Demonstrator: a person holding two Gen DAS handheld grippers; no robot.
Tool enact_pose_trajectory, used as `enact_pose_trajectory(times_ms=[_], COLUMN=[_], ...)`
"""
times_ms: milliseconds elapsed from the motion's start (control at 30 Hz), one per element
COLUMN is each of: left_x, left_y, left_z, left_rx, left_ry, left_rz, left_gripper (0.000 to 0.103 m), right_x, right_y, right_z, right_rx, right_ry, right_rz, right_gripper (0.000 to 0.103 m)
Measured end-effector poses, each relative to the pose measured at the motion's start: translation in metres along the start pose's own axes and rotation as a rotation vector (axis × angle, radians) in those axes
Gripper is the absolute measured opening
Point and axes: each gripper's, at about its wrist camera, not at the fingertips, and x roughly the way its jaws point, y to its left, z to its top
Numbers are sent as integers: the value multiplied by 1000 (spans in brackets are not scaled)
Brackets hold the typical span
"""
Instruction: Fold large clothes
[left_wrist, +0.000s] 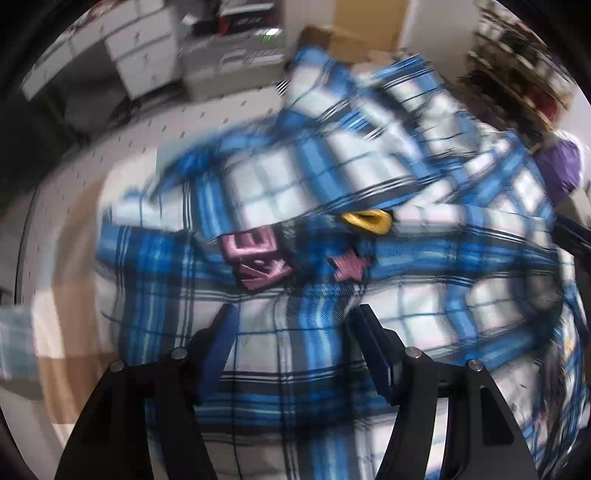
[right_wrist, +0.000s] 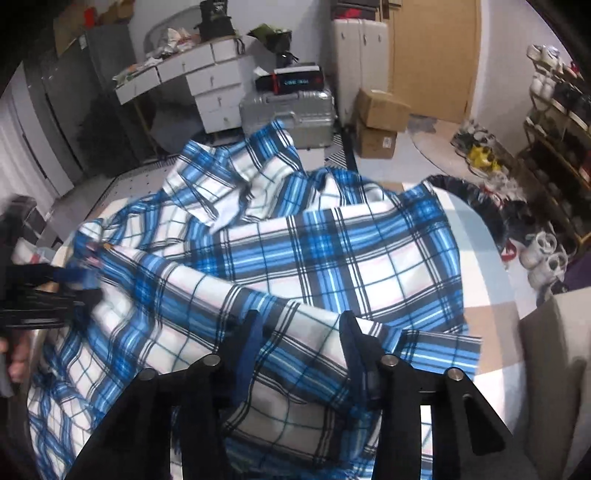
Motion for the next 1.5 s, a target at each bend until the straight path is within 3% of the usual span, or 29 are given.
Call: enact_pose_trajectory(times_ms=[100,167,233,267,333,400,433,500,533,600,667,733,800,867,967,1000,1167,1267,1333,1367,1500], left_x=[-6,-18,-42,-56,-69,-60,-51,-31,-34,-33,-40,-57,-66,-57,-23,-26,-37,-53,-57,-56,-18], left_y=[-2,-2,-3,-3,1,8,12,15,10,-1,-4,-9,-19,-36,-51,-51,-48,-51,-53,-53,-49], left_z=[-3,-6,-11,-16,-29,-40,-47,-53,-57,-58,-58,-60,-63,-70,-82,-85,-78,-66,-56,-53,-51], left_rx=[1,-13,-15,-10,-20,-53,-84,-106,-67,-20,-41,-59,-43,-1,23,13,-38,-12,0,-6,-24], left_ry=[-28,-57,-140,-179,-197,-159,-129,-75,-113,-101,-104,-158,-195,-180,-94,-143,-115,-163,-175,-160,-68], left_rz=[28,78,47,22,14,-27,-38,-24,10,74,80,54,41,29,66,76,43,48,65,71,88], left_gripper=[61,60,60,60,60,60,60,55,56,56,56,56,56,56,59,60,60,60,60,60,61], right_x=[3,17,31,31,21,17,22,41,50,49,45,26,7,-8,-3,1,3,-8,-13,-12,18], right_y=[5,9,6,3,-1,2,7,17,17,21,22,22,24,27,25,23,21,17,9,4,-13], right_z=[-3,-4,-5,-4,2,8,11,11,9,9,5,1,-6,-19,-36,-41,-47,-38,-27,-24,-29], right_rx=[-41,-93,-107,-93,-53,-33,-36,-45,-39,-50,-62,-54,-61,-89,-127,-136,-161,-152,-125,-108,-65], right_ry=[40,94,129,129,88,65,82,178,216,184,193,150,104,82,139,159,170,136,94,88,184], right_rz=[-28,-99,-180,-177,-121,-100,-100,-187,-205,-241,-242,-193,-172,-153,-194,-210,-195,-177,-194,-209,-249], right_gripper=[35,29,17,15,16,18,16,15,15,15,15,15,15,15,15,15,17,18,28,34,32])
